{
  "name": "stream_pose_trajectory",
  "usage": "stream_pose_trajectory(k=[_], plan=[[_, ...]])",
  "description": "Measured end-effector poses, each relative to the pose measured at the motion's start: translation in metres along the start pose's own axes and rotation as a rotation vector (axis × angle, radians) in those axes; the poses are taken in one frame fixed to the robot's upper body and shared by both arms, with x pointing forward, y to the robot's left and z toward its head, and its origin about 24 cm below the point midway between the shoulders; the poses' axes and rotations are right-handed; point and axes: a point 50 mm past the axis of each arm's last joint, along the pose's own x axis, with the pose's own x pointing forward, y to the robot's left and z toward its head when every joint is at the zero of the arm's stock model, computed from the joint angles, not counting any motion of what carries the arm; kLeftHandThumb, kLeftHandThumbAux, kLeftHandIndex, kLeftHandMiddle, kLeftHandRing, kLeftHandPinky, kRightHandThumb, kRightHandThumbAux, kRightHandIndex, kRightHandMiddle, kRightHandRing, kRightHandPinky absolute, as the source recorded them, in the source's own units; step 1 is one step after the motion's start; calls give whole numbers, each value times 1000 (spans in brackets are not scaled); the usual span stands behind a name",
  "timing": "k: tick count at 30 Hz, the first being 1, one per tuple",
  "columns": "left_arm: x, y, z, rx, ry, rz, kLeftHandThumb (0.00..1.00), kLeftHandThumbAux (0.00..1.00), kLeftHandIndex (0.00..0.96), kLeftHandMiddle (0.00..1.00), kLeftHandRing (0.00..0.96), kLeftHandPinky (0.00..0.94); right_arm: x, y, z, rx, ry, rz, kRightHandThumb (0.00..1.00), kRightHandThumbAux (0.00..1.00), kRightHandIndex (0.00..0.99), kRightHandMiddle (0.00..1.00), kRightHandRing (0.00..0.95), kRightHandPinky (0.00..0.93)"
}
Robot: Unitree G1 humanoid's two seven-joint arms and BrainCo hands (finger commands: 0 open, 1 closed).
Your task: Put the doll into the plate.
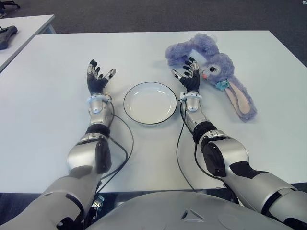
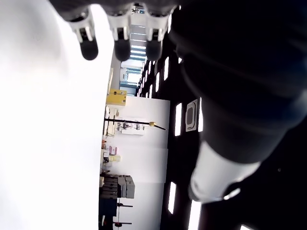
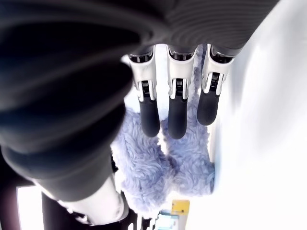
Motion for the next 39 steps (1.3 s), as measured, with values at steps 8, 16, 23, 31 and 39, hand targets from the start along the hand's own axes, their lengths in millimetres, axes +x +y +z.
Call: stream_pose_trajectory(k=[8,16,23,31,39], plan=[[0,0,0,-1,1,1,0,873,59,58,31,43,0,3,6,5,-49,20,73,744,72,164,172,168],[0,1,0,-2,1,3,1,870,58,61,35,47,0,5,8,-2,-71,32,73,744,55,178,176,175],[0,1,0,-4,1,5,0,865,56,58,32,40,0,6,9,-11,-79,37,73,731,35,131,137,136],[1,0,1,-5,-1,4,0,865,57,60,31,34,5,6,14,-20,-93,45,93,738,31,107,125,151],[1,0,1,-6,-1,5,0,864,57,58,28,31,14,11,31,-22,-149,63,116,732,36,110,127,159]])
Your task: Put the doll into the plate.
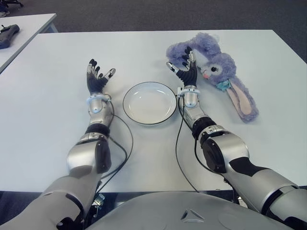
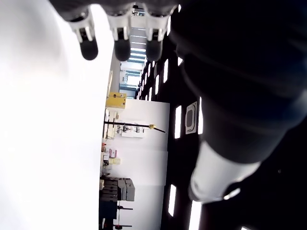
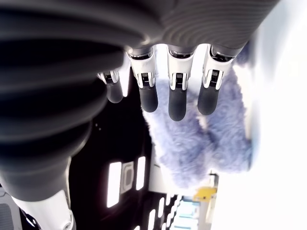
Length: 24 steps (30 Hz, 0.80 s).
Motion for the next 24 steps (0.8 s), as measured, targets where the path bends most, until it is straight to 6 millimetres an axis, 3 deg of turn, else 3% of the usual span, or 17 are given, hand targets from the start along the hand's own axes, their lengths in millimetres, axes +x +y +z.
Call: stream_pose_trajectory(k=[5,8,24], plan=[[0,0,0,0,0,0,0,867,57,57,29,33,8,2,11,3,-39,8,138,734,46,128,145,178],[0,0,0,0,1,0,0,871,56,58,30,32,12,1,16,3,-59,10,176,740,50,113,125,141],[0,0,0,0,6,-1,0,861,46,51,29,40,42,-16,52,-31,-195,-3,178,726,38,65,69,81]])
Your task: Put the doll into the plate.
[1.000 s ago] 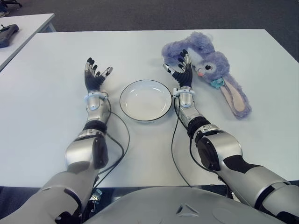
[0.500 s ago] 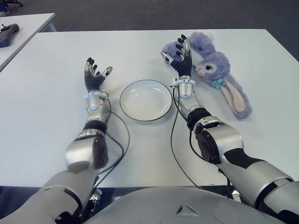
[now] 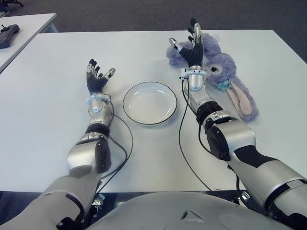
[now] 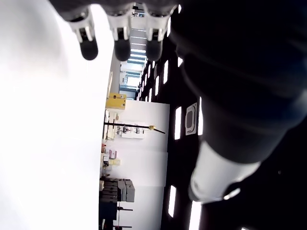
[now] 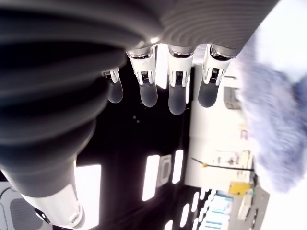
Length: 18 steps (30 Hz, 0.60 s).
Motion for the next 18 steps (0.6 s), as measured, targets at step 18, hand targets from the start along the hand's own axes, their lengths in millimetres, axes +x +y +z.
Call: stream_pose_trajectory(k=[18], plan=[[0,0,0,1,0,-1,0,855,45,46,23,38,36,-24,34,-62,-129,-4,125,767,22,62,58,61]])
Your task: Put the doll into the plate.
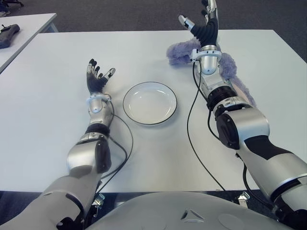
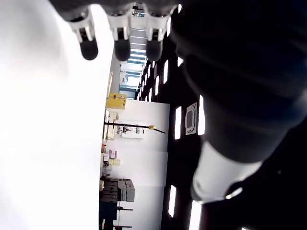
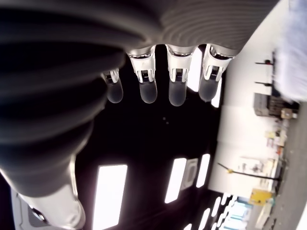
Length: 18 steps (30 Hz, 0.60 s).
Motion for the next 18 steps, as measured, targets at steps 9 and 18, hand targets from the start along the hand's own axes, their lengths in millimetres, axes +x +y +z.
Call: stream_pose_trajectory(k=[9,18], plan=[[0,0,0,1,-1,-1,0,864,50,44,24,41,9,-3,9,-39,-33,10,137,745,25,64,58,56],[0,-1,1,-1,-2,-4,7,864,55,47,25,39,29,-17,17,-256,-33,61,117,640,32,80,77,74]])
